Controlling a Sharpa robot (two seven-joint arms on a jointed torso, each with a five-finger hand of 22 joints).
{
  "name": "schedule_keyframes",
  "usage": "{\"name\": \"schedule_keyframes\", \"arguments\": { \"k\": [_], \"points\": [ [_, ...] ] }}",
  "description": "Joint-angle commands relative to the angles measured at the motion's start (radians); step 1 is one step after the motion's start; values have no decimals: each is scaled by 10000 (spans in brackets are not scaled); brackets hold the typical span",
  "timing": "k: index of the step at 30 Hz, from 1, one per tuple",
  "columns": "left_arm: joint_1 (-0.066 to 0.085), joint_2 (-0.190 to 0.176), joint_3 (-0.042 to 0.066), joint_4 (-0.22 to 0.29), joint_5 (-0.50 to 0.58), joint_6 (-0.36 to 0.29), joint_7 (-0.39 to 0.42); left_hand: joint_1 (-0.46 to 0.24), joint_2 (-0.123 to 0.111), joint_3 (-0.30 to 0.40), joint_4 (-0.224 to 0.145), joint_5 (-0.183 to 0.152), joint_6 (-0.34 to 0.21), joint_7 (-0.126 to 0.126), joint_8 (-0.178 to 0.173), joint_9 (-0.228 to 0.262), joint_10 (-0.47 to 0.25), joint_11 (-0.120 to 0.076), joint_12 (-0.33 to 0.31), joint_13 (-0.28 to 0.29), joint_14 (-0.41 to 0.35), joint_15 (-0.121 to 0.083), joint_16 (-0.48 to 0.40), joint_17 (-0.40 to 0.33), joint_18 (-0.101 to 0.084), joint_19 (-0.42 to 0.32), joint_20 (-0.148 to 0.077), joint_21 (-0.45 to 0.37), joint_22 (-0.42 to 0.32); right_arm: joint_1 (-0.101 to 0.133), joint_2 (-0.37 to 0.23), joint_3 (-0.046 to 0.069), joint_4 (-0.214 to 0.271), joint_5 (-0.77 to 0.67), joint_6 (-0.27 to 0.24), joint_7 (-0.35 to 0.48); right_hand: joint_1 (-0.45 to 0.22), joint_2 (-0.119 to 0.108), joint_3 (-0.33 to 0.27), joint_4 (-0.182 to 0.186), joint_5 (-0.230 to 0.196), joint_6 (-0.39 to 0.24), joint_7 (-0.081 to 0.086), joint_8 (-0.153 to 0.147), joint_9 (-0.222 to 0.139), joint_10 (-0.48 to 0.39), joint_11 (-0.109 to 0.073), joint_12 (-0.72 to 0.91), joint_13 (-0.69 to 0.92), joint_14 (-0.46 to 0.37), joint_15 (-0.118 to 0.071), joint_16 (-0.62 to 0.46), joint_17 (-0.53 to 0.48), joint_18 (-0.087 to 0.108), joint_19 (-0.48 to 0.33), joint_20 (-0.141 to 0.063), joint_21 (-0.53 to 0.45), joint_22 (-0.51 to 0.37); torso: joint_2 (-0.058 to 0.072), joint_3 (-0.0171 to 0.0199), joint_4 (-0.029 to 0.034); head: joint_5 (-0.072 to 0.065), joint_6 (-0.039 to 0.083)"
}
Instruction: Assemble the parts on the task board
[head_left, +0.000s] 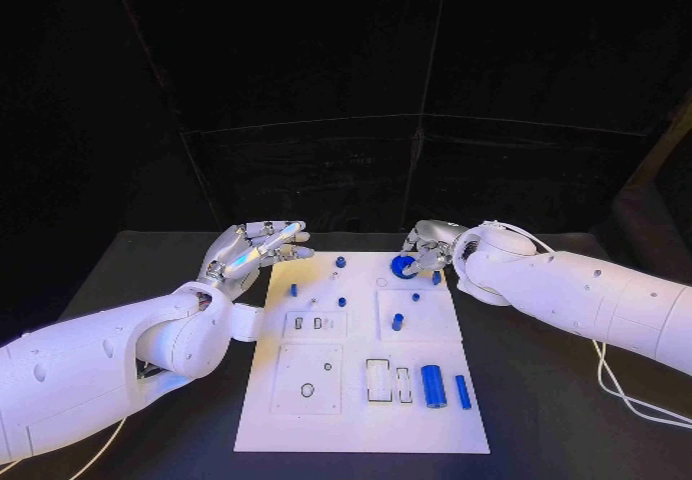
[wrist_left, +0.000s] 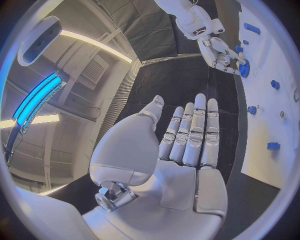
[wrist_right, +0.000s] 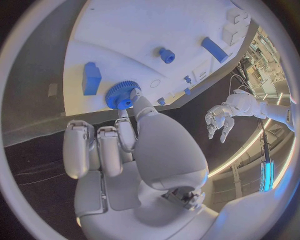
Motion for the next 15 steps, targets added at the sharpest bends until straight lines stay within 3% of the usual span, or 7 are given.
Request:
{"name": "schedule_keyframes", "arguments": {
  "k": [1,6,15],
  "points": [
    [14,10,11,-5,-3,132,52,5,128,32,-63,45,9,76,-47,-12,-9,32,-54,-13,14,62,-81,18,154,82,-1,-45,-21,-49,-35,-32,87,-639,-770,-15,309,205,294,-155,-22,704,-208,259,142,527,-360,292,372,708,-134,89,1037,-226,148,-33,98,896,4,4,-10,-2,10],
    [13,12,11,-21,-3,140,51,5,128,32,-63,45,9,76,-47,-12,-9,32,-54,-13,14,62,-81,18,154,82,-1,-45,-21,-77,-116,-32,419,-816,-1559,174,9,104,676,-268,273,966,-295,265,128,801,-429,648,799,731,-200,136,1151,-292,357,-110,222,1195,0,0,-9,-1,18],
    [13,-29,10,28,-3,133,50,10,135,36,-67,46,12,73,-49,-11,-5,30,-58,-12,17,62,-86,20,155,85,-1,-48,-25,-83,-317,-25,1648,-1016,-2050,-12,-552,-133,997,-222,317,998,-306,122,69,844,-440,697,895,729,-217,138,1156,-319,442,-136,274,1324,-4,-20,-4,-15,54]
  ]
}}
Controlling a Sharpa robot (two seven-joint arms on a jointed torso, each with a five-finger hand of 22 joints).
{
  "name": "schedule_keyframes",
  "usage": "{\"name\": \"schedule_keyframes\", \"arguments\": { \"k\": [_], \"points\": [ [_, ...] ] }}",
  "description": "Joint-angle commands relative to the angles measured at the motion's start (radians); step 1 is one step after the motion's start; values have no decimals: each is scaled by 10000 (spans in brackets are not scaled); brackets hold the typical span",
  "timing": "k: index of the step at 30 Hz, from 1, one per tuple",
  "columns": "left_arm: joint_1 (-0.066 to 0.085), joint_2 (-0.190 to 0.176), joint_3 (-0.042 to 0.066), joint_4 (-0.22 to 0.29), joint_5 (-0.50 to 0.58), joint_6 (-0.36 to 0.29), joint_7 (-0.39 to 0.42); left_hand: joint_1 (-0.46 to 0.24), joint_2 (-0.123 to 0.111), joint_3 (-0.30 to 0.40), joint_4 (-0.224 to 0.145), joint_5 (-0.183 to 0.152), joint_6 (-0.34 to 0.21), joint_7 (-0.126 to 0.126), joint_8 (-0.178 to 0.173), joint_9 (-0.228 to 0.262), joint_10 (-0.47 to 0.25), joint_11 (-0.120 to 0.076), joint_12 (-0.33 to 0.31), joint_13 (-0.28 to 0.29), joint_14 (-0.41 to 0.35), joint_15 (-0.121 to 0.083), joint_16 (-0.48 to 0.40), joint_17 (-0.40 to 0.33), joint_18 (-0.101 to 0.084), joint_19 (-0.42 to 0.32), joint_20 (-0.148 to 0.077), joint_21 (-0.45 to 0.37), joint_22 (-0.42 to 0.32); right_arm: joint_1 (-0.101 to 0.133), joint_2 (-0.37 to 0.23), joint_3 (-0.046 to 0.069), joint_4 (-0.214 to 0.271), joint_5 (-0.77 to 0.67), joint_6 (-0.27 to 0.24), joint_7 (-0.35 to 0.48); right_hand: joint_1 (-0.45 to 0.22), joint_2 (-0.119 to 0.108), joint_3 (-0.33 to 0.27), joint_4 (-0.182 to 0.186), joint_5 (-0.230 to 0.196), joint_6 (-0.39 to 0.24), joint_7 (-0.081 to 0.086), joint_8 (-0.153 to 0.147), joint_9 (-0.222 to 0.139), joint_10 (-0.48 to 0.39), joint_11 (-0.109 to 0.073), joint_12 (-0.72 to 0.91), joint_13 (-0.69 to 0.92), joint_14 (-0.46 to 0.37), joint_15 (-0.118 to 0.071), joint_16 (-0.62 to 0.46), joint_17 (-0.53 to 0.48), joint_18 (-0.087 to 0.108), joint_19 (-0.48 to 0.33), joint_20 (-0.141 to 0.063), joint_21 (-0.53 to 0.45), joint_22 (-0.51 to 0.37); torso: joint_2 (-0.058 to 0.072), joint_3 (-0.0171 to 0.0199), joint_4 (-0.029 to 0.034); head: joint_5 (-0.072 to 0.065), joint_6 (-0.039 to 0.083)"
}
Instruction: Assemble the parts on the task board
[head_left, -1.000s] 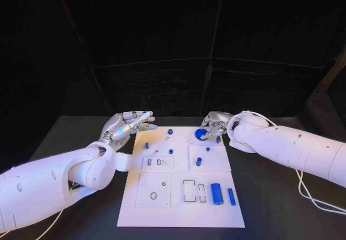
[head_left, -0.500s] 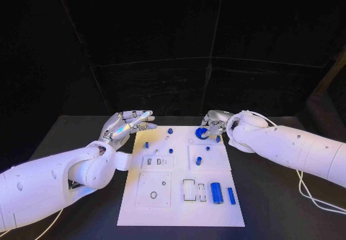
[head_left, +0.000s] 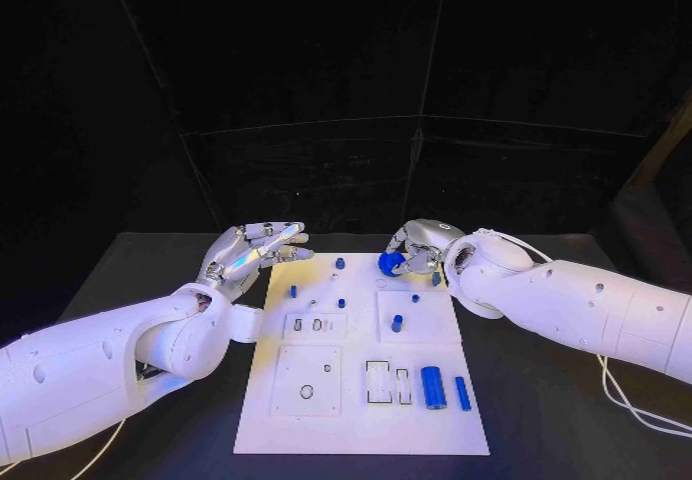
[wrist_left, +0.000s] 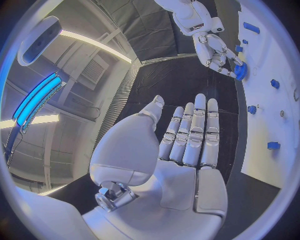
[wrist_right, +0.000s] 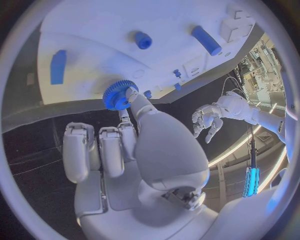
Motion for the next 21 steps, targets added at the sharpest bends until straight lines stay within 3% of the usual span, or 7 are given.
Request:
{"name": "schedule_keyframes", "arguments": {
  "k": [1,2,7,13,21],
  "points": [
    [14,-17,10,46,-5,119,56,-31,94,8,-39,46,12,73,-49,-11,-5,30,-58,-12,17,62,-34,11,155,85,-1,-48,-13,31,11,12,390,-401,-659,-115,-222,-39,166,106,11,946,-257,109,93,137,-200,-109,871,751,57,33,1157,-163,132,3,48,1338,-2,-13,12,-14,18],
    [15,-21,10,52,-5,119,56,-31,94,8,-39,46,12,73,-49,-11,-5,30,-58,-12,17,62,-34,11,155,85,-1,-48,-13,31,38,13,473,-454,-680,-160,-260,-58,185,113,5,942,-254,94,88,134,-197,-115,867,751,59,34,1160,-167,145,4,55,1356,-5,-23,12,-11,15],
    [15,-21,10,64,-5,130,54,-31,94,8,-39,46,12,73,-49,-11,-5,30,-58,-12,17,62,-34,11,155,85,-1,-48,-13,34,587,20,561,-888,-777,-471,-397,-122,269,143,-32,929,-246,39,70,111,-190,-151,842,748,66,28,1148,-174,167,9,66,1388,12,-1,51,-2,12],
    [16,10,11,46,-5,143,48,-31,94,8,-39,46,12,73,-49,-11,-5,30,-58,-12,17,62,-34,11,155,85,-1,-48,-13,35,1335,20,149,-1112,-655,-610,-494,-159,345,169,-77,913,-236,-8,55,89,-182,-186,816,744,72,21,1132,-175,171,14,69,1397,18,-18,80,18,-28],
    [17,49,11,9,-5,157,41,-31,94,8,-39,46,12,73,-49,-11,-5,30,-58,-12,17,62,-34,11,155,85,-1,-48,-13,-66,2202,-15,-580,-1172,-351,-628,-583,-191,432,194,-92,871,-217,-72,37,61,-167,-227,785,740,82,12,1114,-178,180,22,74,1412,14,2,25,99,-68]
  ]
}}
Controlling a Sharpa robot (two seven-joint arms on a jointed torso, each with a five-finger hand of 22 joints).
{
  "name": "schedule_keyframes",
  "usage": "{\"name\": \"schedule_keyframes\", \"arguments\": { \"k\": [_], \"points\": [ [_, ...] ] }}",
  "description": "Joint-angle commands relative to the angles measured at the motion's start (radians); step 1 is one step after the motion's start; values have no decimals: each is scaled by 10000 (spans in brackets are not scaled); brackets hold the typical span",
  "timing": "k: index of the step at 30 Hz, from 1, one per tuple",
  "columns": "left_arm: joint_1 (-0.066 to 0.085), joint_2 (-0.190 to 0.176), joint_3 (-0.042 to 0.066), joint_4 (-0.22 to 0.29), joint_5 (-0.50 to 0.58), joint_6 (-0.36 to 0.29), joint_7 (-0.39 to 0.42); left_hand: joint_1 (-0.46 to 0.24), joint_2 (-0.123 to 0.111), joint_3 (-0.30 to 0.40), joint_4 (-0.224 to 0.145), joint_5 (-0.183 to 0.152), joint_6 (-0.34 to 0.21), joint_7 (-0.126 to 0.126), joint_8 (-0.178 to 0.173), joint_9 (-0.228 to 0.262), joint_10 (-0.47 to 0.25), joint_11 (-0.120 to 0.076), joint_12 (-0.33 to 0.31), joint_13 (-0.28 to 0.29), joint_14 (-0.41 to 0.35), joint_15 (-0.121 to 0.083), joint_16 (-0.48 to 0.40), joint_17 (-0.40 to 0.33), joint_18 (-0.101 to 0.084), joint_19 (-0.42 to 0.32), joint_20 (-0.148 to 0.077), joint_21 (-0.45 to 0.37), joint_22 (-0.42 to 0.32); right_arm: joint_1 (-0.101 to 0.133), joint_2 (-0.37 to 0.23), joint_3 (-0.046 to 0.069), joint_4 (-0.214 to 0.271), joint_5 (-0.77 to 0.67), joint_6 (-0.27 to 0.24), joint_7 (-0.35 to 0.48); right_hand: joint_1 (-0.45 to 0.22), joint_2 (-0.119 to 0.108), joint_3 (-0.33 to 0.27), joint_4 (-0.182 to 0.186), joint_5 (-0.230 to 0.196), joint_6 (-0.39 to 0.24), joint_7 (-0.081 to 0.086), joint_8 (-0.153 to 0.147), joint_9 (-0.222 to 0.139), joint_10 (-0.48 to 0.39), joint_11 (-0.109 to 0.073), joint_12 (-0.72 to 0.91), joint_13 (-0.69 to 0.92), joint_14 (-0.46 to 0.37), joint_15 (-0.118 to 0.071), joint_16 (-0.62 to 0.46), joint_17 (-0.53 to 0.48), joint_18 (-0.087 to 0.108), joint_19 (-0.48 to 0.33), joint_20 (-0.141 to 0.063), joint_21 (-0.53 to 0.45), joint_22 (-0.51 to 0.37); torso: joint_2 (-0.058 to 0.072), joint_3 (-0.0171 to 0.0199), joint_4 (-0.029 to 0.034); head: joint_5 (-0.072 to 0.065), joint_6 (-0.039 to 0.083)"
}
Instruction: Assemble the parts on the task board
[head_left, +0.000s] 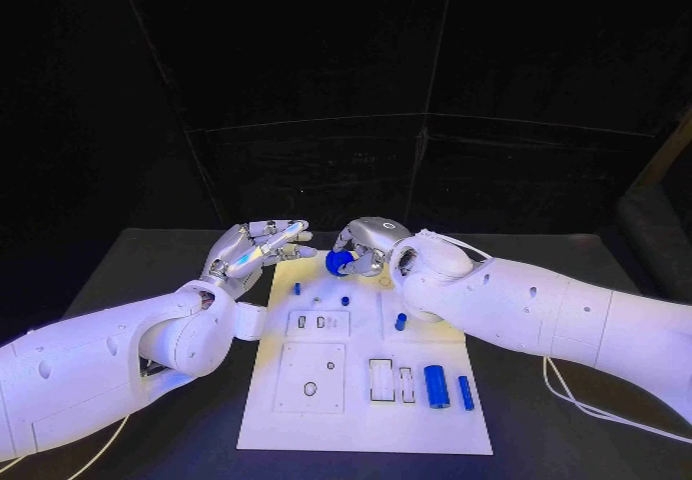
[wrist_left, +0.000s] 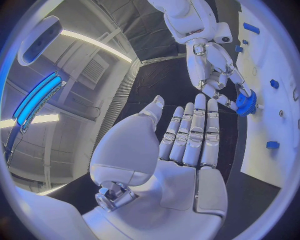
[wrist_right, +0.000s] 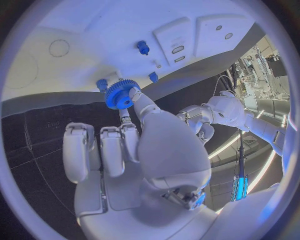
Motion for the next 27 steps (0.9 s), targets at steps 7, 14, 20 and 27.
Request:
{"name": "schedule_keyframes", "arguments": {
  "k": [7,14,20,27],
  "points": [
    [17,52,12,-22,-5,152,46,-31,94,8,-39,46,12,73,-49,-11,-5,30,-58,-12,17,62,-34,14,155,85,-1,-48,-15,-198,518,-21,-613,-262,390,-181,-176,-23,154,49,-27,694,-69,-129,20,-94,10,-84,860,725,87,2,1092,-181,181,32,33,1415,-2,15,-32,80,-54],
    [18,62,12,-40,-5,149,43,-31,94,8,-39,46,12,73,-49,-11,-5,30,-58,-12,17,62,-34,14,155,85,-1,-48,-15,-255,649,-24,-829,-273,655,-254,-283,-102,225,72,-57,625,-31,-215,4,-120,43,-120,837,721,114,-7,1075,-181,181,54,33,1419,-11,23,-54,110,-98],
    [18,68,12,-47,-5,151,40,-31,94,8,-39,46,12,73,-49,-11,-5,30,-58,-12,17,62,-34,14,155,85,-1,-48,-15,-265,685,-25,-923,-292,581,-344,-476,-272,269,132,-90,226,115,-503,-54,-323,158,-395,578,718,200,-13,1066,-181,172,113,28,1414,-10,25,-67,117,-108],
    [18,72,12,-56,-5,146,31,-31,94,8,-39,46,12,73,-49,-11,-5,30,-58,-12,17,62,-34,14,155,85,-1,-48,-15,-267,731,-26,-1008,-298,896,-414,-1041,-695,-175,450,-345,-945,424,-1216,-45,-575,461,-721,274,722,473,4,1106,-170,131,367,5,1372,-12,23,-40,91,-111]
  ]
}}
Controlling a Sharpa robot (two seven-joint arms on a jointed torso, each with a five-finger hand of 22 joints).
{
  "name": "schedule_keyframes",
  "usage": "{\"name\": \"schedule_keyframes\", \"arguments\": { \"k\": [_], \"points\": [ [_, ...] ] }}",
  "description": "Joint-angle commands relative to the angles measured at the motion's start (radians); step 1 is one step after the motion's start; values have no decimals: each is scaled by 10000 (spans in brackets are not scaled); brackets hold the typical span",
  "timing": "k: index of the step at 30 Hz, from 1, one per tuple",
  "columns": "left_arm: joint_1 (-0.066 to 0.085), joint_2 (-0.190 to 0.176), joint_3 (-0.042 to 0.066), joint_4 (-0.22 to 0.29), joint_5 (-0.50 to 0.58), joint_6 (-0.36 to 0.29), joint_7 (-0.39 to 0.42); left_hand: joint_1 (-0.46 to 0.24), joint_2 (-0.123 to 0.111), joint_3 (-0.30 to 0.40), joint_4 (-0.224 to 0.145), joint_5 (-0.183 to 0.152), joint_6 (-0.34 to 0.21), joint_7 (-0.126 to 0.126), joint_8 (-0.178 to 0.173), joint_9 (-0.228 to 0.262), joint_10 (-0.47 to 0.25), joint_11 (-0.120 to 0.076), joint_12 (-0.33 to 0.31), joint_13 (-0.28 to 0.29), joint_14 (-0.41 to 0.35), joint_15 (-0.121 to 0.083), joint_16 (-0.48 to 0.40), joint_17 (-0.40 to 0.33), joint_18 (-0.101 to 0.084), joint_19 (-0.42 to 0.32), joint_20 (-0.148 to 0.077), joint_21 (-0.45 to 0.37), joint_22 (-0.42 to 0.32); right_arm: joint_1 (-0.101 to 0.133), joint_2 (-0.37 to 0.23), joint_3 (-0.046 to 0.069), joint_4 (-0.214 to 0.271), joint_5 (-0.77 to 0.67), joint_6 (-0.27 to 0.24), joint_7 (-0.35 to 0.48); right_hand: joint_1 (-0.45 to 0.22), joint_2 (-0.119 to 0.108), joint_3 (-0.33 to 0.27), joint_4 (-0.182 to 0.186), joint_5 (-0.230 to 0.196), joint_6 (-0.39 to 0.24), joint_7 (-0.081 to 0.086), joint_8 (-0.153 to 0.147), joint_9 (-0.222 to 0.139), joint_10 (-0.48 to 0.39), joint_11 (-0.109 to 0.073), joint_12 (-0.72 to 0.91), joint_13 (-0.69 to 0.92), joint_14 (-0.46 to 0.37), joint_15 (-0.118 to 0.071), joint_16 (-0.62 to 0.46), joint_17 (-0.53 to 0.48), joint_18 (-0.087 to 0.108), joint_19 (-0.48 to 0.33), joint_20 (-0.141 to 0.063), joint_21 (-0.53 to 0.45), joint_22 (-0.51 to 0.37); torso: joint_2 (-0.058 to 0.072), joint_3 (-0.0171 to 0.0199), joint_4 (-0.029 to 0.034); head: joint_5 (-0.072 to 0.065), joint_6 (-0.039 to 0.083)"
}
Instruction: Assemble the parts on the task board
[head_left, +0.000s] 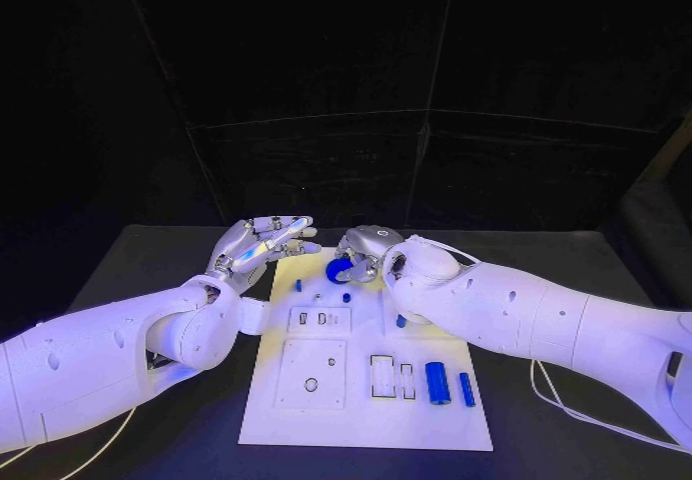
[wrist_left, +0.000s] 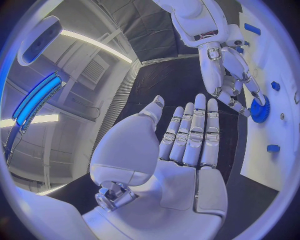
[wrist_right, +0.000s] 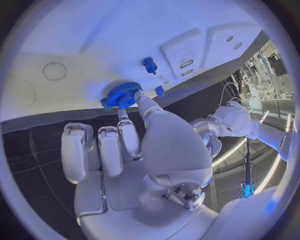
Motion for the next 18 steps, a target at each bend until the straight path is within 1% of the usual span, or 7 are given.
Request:
{"name": "schedule_keyframes", "arguments": {
  "k": [1,5,8,11,14,16,18],
  "points": [
    [15,12,11,5,-5,119,40,-31,94,8,-39,46,12,73,-49,-11,-5,30,-58,-13,17,62,-34,16,155,85,-2,-48,-16,19,14,3,-19,-92,492,-144,-343,-207,-305,241,-67,-115,50,-83,11,-72,58,-91,251,739,103,5,1110,-171,71,121,1,1365,0,-2,24,-12,-11],
    [15,11,11,6,-5,120,33,-31,94,8,-39,46,12,73,-49,-11,-5,30,-58,-13,17,62,-34,16,155,85,-2,-48,-16,19,12,2,-34,-71,798,-182,-894,-298,-791,756,-38,-102,75,-101,34,-107,96,-122,224,750,146,36,1183,-165,58,183,-7,1354,2,-6,14,-7,-17],
    [15,9,11,5,-5,122,29,-31,94,8,-39,46,12,73,-49,-11,-5,30,-58,-13,17,62,-34,16,155,85,-2,-48,-16,19,1,1,-44,-29,822,-198,-1139,-250,-1190,1213,-19,-117,99,-131,40,-120,123,-119,232,755,174,54,1223,-165,58,215,-8,1359,-1,-5,0,4,-13],
    [15,9,11,5,-5,123,26,-17,106,13,-57,45,18,68,-60,-10,4,26,-76,-11,29,59,-54,24,156,96,-3,-58,-31,19,-12,1,-52,43,852,-211,-1429,-108,-1512,1662,247,-97,106,-134,47,-113,135,-98,256,760,185,69,1258,-167,66,228,-4,1373,0,-3,5,-1,-14],
    [15,10,11,2,-5,124,26,-17,106,13,-57,45,18,68,-60,-10,4,26,-76,-11,29,59,-54,24,156,96,-3,-58,-31,19,-20,1,-61,81,933,-233,-1546,-19,-1737,1921,424,-62,101,-124,53,-99,134,-76,280,763,187,78,1279,-168,71,233,-1,1381,2,-3,12,-11,-24],
    [15,11,11,0,-5,124,25,-17,106,13,-57,45,18,68,-60,-10,4,26,-76,-11,29,59,-54,24,156,96,-3,-58,-31,19,-25,1,-67,127,981,-251,-1670,116,-1989,2236,584,-1,94,-103,57,-82,125,-53,307,768,175,88,1305,-172,80,235,2,1394,2,-3,15,-20,-26],
    [15,11,11,-1,-5,124,23,-18,107,12,-57,45,17,70,-63,-10,4,27,-79,-11,29,59,-57,25,156,97,-3,-60,-33,19,-36,1,-68,161,1007,-288,-1761,204,-2102,2406,682,34,83,-89,60,-71,121,-37,325,771,179,96,1323,-172,84,228,4,1401,3,-3,13,-21,-28]
  ]
}}
